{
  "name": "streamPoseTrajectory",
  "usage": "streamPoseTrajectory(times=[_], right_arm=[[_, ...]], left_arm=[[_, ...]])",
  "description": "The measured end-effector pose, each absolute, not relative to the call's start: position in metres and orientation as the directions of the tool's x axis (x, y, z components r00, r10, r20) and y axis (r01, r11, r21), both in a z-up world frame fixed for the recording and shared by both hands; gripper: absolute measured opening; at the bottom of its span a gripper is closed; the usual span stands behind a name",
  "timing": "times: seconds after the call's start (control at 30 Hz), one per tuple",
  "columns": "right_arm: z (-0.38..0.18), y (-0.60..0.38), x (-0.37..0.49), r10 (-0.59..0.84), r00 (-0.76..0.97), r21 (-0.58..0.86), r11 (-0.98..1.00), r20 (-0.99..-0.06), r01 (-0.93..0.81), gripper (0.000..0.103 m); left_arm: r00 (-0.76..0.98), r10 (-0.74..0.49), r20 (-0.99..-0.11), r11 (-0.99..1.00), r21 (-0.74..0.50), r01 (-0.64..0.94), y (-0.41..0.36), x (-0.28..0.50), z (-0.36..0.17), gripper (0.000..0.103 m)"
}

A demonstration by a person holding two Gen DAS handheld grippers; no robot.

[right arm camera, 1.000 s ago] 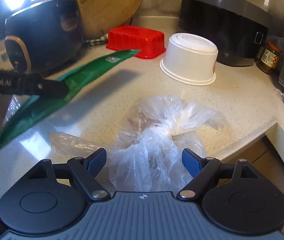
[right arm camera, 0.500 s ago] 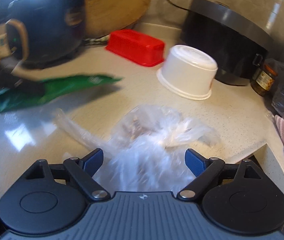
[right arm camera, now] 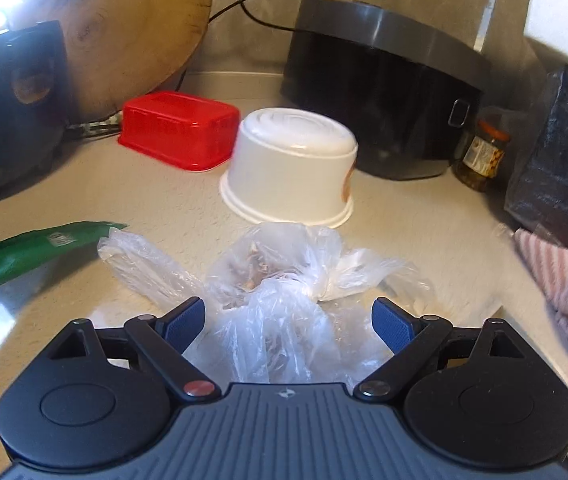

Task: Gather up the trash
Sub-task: 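Hold the green packet in the left gripper while the right gripper grasps the clear plastic bag, then carry packet and plastic bag down into the green bin and open both grippers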

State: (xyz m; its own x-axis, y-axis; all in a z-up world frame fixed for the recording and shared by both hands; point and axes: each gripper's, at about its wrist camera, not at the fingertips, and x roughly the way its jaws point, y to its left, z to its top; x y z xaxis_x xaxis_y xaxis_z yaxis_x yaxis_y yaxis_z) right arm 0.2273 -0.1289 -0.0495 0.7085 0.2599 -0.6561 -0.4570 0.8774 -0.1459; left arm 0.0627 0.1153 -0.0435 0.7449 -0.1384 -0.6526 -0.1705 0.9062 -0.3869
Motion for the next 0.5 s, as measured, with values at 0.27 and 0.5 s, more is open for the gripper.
streamPoseTrajectory(times=[0.27,0.5], right_arm=[[-0.067,-0.153,0.289,0.381,0.553,0.189,0.908,-0.741,-0.373,0.091],[-0.052,-0.145,0.273,0.412,0.550,0.181,0.887,-0.727,-0.425,0.037]], left_arm=[[0.742,-0.154,-0.653,0.905,-0.395,-0.159,0.112,0.068,-0.045,0.033],[0.735,-0.149,-0.661,0.903,-0.394,-0.171,0.113,0.071,-0.047,0.033]])
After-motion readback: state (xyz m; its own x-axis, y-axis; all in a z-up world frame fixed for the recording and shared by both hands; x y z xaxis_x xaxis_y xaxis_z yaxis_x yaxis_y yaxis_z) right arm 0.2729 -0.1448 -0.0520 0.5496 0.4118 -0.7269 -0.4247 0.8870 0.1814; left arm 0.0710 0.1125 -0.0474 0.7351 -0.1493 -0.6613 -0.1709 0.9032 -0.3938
